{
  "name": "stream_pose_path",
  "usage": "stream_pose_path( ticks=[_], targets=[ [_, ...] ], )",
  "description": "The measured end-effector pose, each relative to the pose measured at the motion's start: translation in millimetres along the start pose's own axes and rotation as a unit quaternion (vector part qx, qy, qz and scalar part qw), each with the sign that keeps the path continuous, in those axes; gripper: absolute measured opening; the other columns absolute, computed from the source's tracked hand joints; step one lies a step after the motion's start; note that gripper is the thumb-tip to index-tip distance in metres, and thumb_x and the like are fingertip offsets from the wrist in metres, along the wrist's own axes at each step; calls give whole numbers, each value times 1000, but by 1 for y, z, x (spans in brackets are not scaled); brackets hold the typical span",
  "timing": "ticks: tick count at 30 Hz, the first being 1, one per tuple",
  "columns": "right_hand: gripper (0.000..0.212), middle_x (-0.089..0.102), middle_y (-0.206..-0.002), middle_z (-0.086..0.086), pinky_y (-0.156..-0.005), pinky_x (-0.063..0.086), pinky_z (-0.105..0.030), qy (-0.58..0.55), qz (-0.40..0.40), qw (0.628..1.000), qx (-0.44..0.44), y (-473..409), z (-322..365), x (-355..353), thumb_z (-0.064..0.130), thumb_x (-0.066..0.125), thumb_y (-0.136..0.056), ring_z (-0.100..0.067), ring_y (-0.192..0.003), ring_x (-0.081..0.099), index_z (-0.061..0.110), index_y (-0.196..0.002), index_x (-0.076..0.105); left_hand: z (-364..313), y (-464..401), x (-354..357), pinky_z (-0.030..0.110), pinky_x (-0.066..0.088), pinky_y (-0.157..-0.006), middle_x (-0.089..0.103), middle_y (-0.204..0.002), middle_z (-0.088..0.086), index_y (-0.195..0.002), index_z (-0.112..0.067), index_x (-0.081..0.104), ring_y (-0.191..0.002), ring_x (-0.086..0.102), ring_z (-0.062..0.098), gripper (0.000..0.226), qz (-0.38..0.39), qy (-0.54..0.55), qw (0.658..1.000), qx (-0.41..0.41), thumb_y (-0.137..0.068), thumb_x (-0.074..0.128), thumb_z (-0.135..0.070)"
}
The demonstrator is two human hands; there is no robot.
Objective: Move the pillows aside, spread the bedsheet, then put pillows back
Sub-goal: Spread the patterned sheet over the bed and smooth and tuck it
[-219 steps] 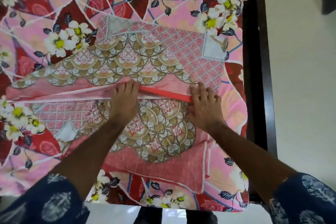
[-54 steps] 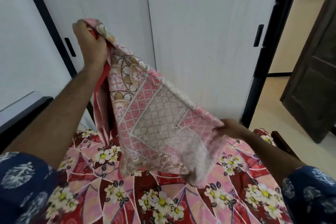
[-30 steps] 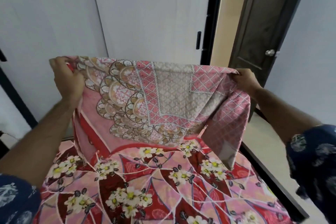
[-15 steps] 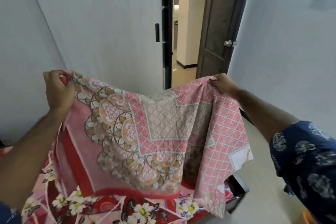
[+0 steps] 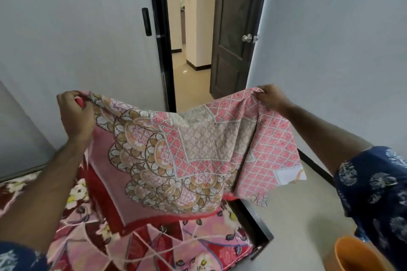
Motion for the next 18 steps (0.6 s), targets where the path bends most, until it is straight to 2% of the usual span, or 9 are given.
stream_pose_path(
  ticks=[2,3,8,11,14,16,18],
  targets=[
    [26,69,-95,-10,-73,43,-27,-5,17,1000,8,-32,-9,3,17,53,-102,-22,-84,63,3,-106,74,8,-6,27,37,43,-98,53,-127,21,-113,-1,60,-112,57,35,24,1,0,1000,-30,-89,53,-3],
    [27,68,-96,-9,-74,42,-27,-1,30,1000,5,-53,-10,7,18,53,-103,-22,-84,62,2,-108,73,13,-11,39,37,43,-98,53,-127,22,-112,-2,60,-111,57,35,24,-3,-4,999,-40,-89,53,-4],
    [25,68,-93,-9,-69,46,-30,-4,87,996,-17,-129,-16,25,20,51,-104,-22,-77,63,7,-100,72,20,-26,62,36,41,-96,54,-124,22,-110,-2,61,-109,55,33,24,-18,-33,996,-76,-88,53,-7],
    [28,74,-99,-16,-83,57,-44,-24,126,991,-31,-179,-26,40,23,54,-103,-34,-92,71,5,-97,74,23,-32,66,35,42,-94,55,-121,23,-108,0,62,-107,55,33,25,-40,-59,994,-85,-86,51,-9],
    [33,74,-100,-21,-89,57,-54,-37,165,984,-54,-222,-35,53,30,55,-102,-38,-96,71,2,-100,73,21,-25,69,35,43,-88,56,-120,21,-107,-1,62,-104,56,31,26,-72,-95,987,-104,-85,50,-9],
    [33,74,-97,-21,-87,58,-54,-46,200,976,-77,-247,-42,59,31,56,-102,-39,-93,71,2,-99,72,17,-15,76,34,42,-88,56,-116,21,-107,-1,62,-103,56,30,26,-93,-114,984,-105,-84,50,-6],
    [32,76,-91,-14,-81,60,-47,-58,229,967,-101,-272,-52,65,30,55,-103,-33,-86,73,5,-95,73,7,0,81,30,40,-89,54,-106,13,-103,-10,62,-100,56,29,23,-108,-117,981,-110,-85,49,-6]
  ],
)
Point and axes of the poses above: each hand's wrist, its own y-axis away from the middle knuckle, its own x-axis out of the palm, z = x × y, the point moved 1 cm from there along -y, towards the middle knuckle
